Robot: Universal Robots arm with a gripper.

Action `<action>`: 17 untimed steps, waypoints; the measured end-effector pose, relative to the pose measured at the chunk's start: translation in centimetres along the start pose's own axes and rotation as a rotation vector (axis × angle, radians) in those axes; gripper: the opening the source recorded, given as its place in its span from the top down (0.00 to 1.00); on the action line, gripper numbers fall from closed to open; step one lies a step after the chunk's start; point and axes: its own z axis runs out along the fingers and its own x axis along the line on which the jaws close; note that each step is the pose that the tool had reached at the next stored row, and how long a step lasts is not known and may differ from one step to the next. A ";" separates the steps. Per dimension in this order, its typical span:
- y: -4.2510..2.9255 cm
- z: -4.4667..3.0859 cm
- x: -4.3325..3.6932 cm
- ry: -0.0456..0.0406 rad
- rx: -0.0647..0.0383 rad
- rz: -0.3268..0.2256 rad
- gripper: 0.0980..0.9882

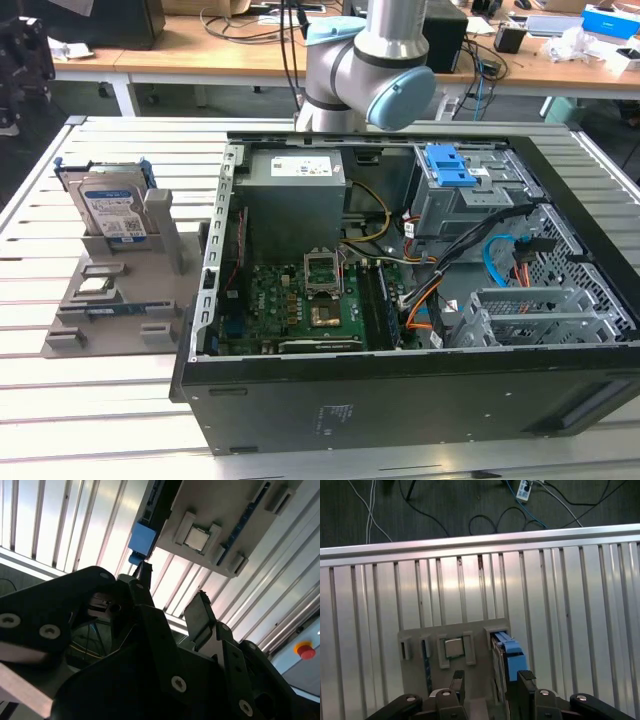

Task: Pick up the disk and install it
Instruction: 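Pick up the disk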

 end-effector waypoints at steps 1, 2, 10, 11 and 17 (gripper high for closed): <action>-0.05 0.05 -0.01 0.0000 0.000 0.000 0.50; -0.10 0.08 -0.02 0.0000 0.000 0.000 0.50; -0.48 0.38 -0.07 0.0000 0.000 0.000 0.50; -0.53 0.41 -0.08 0.0000 0.000 0.000 0.50; -0.83 0.68 -0.13 0.0004 0.000 0.000 0.50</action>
